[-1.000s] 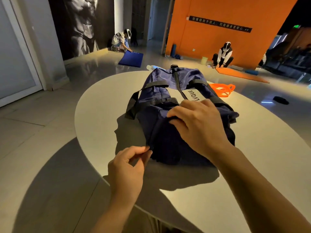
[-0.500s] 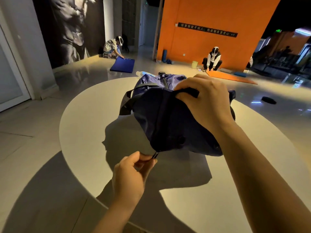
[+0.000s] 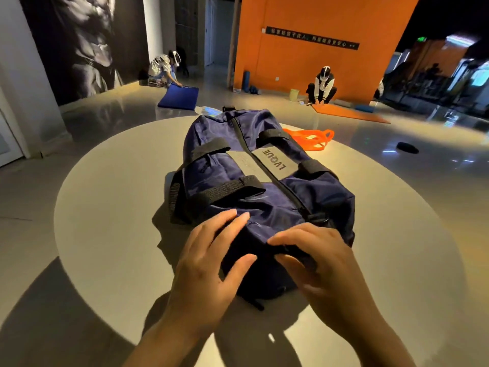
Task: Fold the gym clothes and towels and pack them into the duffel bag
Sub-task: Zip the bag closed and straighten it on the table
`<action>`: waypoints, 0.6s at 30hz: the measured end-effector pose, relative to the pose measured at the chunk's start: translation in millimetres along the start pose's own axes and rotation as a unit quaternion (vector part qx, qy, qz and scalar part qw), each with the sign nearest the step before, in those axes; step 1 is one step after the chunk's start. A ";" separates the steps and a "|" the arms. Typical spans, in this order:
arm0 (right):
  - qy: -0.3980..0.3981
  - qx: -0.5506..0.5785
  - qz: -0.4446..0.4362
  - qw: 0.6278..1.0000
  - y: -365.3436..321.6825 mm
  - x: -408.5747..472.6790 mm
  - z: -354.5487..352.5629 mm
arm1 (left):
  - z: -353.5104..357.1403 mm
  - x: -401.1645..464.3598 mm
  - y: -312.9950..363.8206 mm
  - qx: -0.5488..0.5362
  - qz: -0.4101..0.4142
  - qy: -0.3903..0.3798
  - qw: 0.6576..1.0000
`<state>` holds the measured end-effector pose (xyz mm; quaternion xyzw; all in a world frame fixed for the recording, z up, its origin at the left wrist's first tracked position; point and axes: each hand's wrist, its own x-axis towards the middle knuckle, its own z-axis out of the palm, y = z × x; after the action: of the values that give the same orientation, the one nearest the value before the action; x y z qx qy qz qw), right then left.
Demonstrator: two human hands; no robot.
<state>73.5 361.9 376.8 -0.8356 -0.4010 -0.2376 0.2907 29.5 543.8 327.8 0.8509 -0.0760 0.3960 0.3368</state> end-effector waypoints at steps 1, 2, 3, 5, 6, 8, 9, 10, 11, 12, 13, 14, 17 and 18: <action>0.001 0.001 0.011 1.000 -0.6 -5.7 -0.7 | 4.5 1.4 0.1 0.013 0.014 0.004 1.000; 0.003 -0.001 0.019 1.000 -1.3 -9.3 -2.2 | 8.1 1.6 0.3 0.026 0.025 0.012 0.999; 0.004 -0.003 0.022 1.000 -1.5 -11.3 -3.4 | 10.5 1.9 0.7 0.036 0.034 0.018 0.999; 0.016 -0.011 0.013 1.000 -0.2 -11.8 -5.2 | 10.3 4.3 0.3 0.043 0.047 0.026 0.998; 0.027 -0.020 0.005 0.999 0.9 -11.1 -6.1 | 8.9 6.1 -0.7 0.045 0.051 0.034 0.997; 0.055 -0.063 0.002 0.996 6.2 -8.3 -7.7 | 5.5 9.0 -3.7 0.055 0.062 0.057 0.995; 0.062 -0.096 0.008 0.993 9.9 -6.5 -8.8 | 3.9 8.7 -4.8 0.063 0.069 0.065 0.994; 0.063 -0.126 0.020 0.990 13.2 -5.2 -9.9 | 2.9 6.8 -5.7 0.070 0.077 0.069 0.992; 0.055 -0.143 0.034 0.988 15.5 -5.3 -10.7 | 2.3 2.9 -6.4 0.078 0.085 0.073 0.991; 0.044 -0.146 0.042 0.987 17.1 -5.7 -11.1 | 1.5 -1.6 -7.1 0.086 0.089 0.074 0.990; 0.032 -0.143 0.042 0.988 17.8 -7.1 -10.5 | 0.6 -6.2 -7.8 0.094 0.089 0.073 0.989; 0.022 -0.142 0.038 0.989 17.6 -9.8 -9.3 | -0.6 -11.3 -9.1 0.098 0.088 0.068 0.989; 0.013 -0.154 0.028 0.988 14.7 -21.6 -3.7 | -2.5 -19.6 -12.2 0.096 0.080 0.064 0.990; 0.015 -0.158 0.026 0.987 13.8 -25.2 -2.7 | -2.6 -21.0 -12.9 0.094 0.077 0.064 0.991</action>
<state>69.9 339.6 358.7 -0.8776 -0.3323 -0.3025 0.1670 18.8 552.3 307.1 0.8435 -0.0817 0.4794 0.2280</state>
